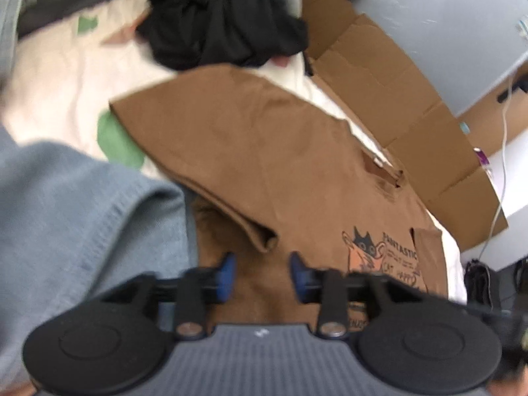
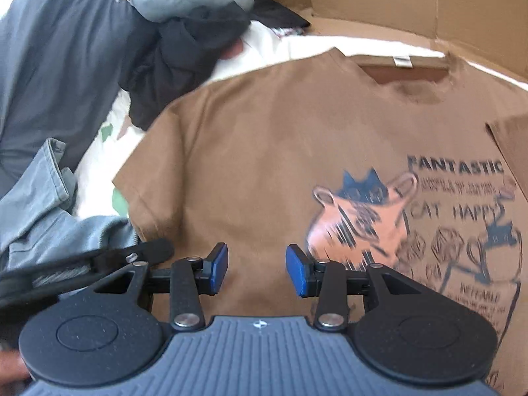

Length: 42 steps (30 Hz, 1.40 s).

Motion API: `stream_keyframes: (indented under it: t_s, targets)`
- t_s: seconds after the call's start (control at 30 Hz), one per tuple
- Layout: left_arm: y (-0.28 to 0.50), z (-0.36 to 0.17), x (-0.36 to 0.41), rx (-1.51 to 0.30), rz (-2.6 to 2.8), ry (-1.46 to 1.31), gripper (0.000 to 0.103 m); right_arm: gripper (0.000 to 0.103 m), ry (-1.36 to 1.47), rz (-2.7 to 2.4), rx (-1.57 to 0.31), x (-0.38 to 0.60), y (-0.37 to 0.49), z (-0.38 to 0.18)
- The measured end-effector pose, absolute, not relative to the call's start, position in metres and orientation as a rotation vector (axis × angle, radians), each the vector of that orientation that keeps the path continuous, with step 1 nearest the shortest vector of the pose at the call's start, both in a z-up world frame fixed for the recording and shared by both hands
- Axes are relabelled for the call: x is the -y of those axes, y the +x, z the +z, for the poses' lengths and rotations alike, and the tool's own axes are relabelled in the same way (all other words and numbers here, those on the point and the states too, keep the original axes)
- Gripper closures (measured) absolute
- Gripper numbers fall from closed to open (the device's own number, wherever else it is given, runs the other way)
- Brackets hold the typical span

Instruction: Fold clothes

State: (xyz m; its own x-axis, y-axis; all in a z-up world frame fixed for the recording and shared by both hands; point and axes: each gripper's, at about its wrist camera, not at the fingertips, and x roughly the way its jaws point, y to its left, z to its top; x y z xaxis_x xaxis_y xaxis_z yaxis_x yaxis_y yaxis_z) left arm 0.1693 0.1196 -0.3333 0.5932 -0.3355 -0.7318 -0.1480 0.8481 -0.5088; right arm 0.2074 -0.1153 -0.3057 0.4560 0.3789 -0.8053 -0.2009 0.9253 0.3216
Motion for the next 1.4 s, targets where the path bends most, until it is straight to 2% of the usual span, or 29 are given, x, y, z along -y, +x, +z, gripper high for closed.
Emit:
stream_keyframes:
  t_s: [0.13, 0.33, 0.5, 0.57, 0.67, 1.17, 1.4]
  targets:
    - [0.163, -0.303, -0.138, -0.881, -0.105, -0.534, 0.048, 0.057, 0.159, 0.387, -0.993, 0.107, 0.210, -0.298]
    - [0.183, -0.294, -0.168, -0.833, 0.025, -0.498, 0.049, 0.057, 0.160, 0.388, -0.981, 0.100, 0.205, -0.297]
    - [0.200, -0.306, -0.187, -0.817, 0.111, -0.504, 0.062, 0.057, 0.171, 0.376, -0.990, 0.099, 0.196, -0.300]
    - [0.207, -0.311, -0.195, -0.827, 0.164, -0.504, 0.077, 0.057, 0.176, 0.372, -0.994, 0.099, 0.192, -0.300]
    - [0.216, -0.320, -0.207, -0.847, 0.243, -0.513, 0.085, 0.057, 0.183, 0.364, -0.999, 0.099, 0.187, -0.302]
    - [0.242, -0.352, -0.209, -0.897, 0.297, -0.433, 0.090, 0.057, 0.202, 0.355, -1.033, 0.096, 0.175, -0.310]
    - [0.246, -0.356, -0.204, -0.904, 0.295, -0.420, 0.089, 0.057, 0.215, 0.350, -1.031, 0.098, 0.178, -0.309]
